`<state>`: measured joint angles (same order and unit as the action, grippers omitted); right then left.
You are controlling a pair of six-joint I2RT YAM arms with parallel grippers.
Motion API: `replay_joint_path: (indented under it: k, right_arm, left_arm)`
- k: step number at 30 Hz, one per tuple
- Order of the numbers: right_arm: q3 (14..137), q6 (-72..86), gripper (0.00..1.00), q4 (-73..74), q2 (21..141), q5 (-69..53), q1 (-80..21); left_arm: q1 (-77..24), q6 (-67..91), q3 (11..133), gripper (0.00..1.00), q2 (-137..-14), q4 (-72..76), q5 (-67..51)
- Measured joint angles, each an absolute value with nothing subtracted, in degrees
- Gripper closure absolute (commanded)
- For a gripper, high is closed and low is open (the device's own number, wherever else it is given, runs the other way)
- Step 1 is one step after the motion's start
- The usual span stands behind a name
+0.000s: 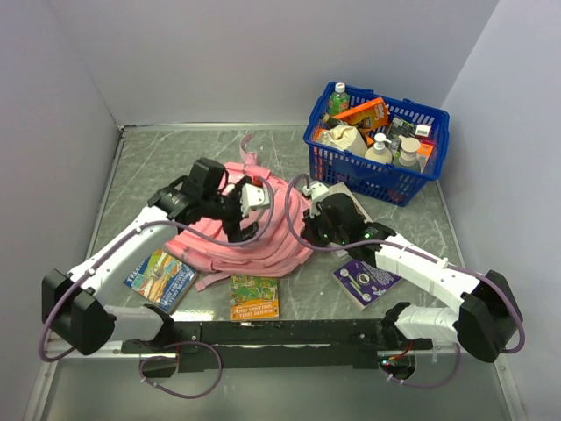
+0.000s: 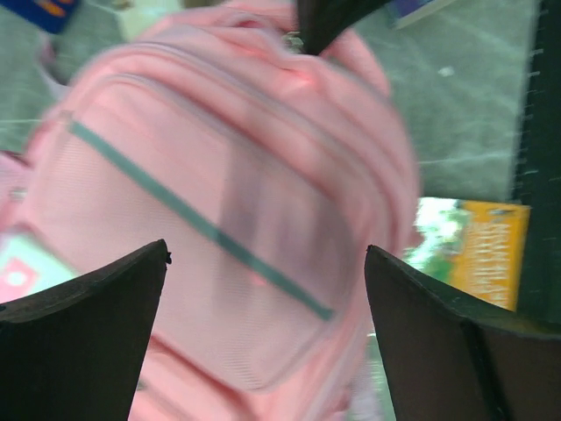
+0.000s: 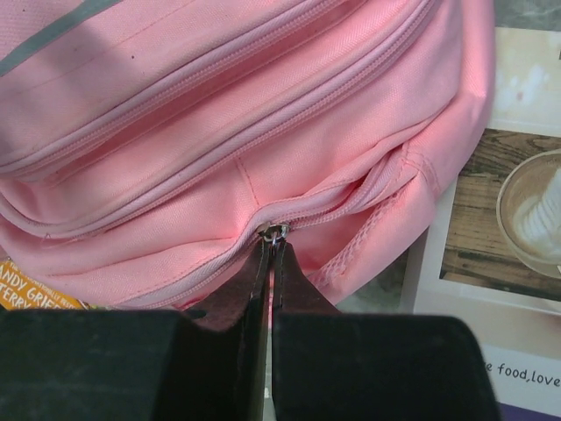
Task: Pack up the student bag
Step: Unzip the student bag at the center of the board.
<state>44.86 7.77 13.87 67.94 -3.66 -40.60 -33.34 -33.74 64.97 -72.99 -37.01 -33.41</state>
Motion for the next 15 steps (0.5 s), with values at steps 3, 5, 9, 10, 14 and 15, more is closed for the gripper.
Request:
replay_joint_path:
  k: [3, 5, 9, 10, 14, 15]
  right_arm:
    - [43.94, 7.81, 1.0, 12.23, 67.92, -3.66, -40.6]
    - [43.51, 7.99, 1.0, 11.49, 67.88, -3.7, -40.6]
    - [43.42, 8.12, 1.0, 10.92, 67.88, -3.68, -40.62]
    - [43.42, 8.16, 1.0, 10.85, 67.88, -3.66, -40.62]
    - [43.42, 8.19, 1.0, 10.76, 67.81, -3.27, -41.01]
    - [43.42, 8.19, 1.0, 10.76, 67.7, -3.18, -41.08]
  left_arm:
    - [-30.02, -39.42, 67.64, 0.04, -75.77, -36.6, -34.13]
    - [-28.27, -41.5, 69.97, 0.03, -78.91, -35.9, -35.55]
    - [-26.57, -43.27, 73.97, 0.03, -86.83, -34.74, -38.92]
    - [-26.55, -42.94, 74.3, 0.04, -88.49, -34.63, -40.1]
    - [-26.79, -38.0, 74.28, 0.04, -91.13, -34.24, -42.44]
    - [-26.89, -36.1, 74.24, 0.03, -91.15, -33.52, -42.35]
